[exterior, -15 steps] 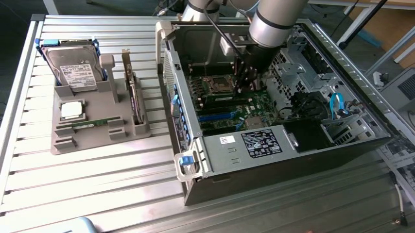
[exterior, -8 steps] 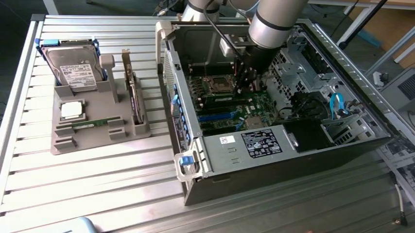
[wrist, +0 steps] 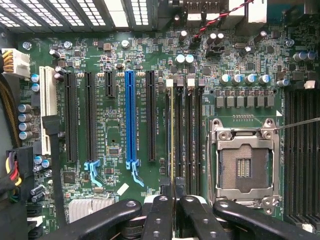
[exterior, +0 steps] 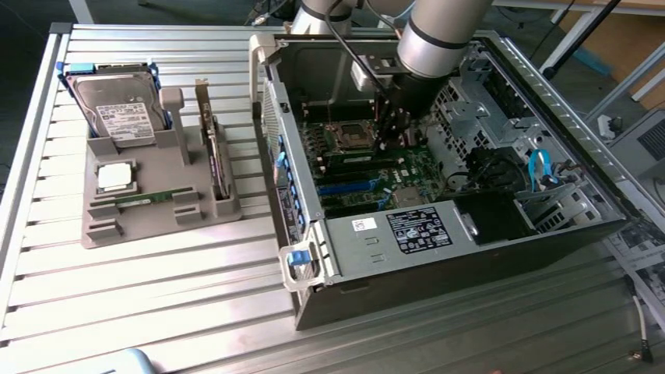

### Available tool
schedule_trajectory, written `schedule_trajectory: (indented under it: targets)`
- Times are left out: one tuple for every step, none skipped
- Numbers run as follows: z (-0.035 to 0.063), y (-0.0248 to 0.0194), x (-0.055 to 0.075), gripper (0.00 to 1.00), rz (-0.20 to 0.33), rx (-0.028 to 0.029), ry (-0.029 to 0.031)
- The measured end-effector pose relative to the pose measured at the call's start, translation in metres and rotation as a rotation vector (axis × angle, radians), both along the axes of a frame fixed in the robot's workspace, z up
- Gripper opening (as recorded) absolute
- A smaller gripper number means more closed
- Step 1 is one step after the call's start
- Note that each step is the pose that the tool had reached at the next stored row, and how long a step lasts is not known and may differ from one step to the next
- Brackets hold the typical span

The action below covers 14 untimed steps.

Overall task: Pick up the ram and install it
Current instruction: 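Insert the ram into the slot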

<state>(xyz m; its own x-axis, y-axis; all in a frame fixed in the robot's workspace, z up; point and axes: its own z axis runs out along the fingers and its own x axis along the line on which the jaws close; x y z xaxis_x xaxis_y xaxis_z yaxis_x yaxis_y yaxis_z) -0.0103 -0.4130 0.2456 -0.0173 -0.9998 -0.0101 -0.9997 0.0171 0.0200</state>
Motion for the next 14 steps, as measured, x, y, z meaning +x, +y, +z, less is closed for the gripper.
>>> schedule_trajectory:
  targets:
    - [-0.0001,0.0001,-0.0003,0.12,0.000,0.0000,0.0000]
    - [-0.0001,0.0001,-0.0003,0.12,0.000,-0.0001,0.0001]
    - [-0.0003,0.0002,-0.0003,0.12,0.000,-0.0001,0.0001]
    - [-0.0009,0.0003,-0.0003,0.12,0.000,0.0002,0.0000]
    - [-0.0020,0.0003,-0.0003,0.12,0.000,0.0000,0.0000]
    - [-0.0031,0.0004,-0.0003,0.12,0.000,0.0001,0.0000]
    - [-0.0037,0.0004,-0.0003,0.12,0.000,0.0000,0.0000]
    - [-0.0037,0.0004,-0.0003,0.12,0.000,-0.0002,0.0001]
    - [-0.0037,0.0004,-0.0003,0.12,0.000,-0.0002,0.0001]
    - [-0.0038,0.0004,-0.0003,0.12,0.000,0.0000,0.0000]
    - [-0.0038,0.0004,-0.0003,0.12,0.000,0.0001,0.0000]
    - [-0.0038,0.0004,-0.0003,0.12,0.001,0.0000,0.0000]
    - [-0.0040,0.0006,-0.0003,0.12,0.001,0.0003,-0.0001]
    - [-0.0041,0.0010,-0.0003,0.12,0.001,0.0004,-0.0001]
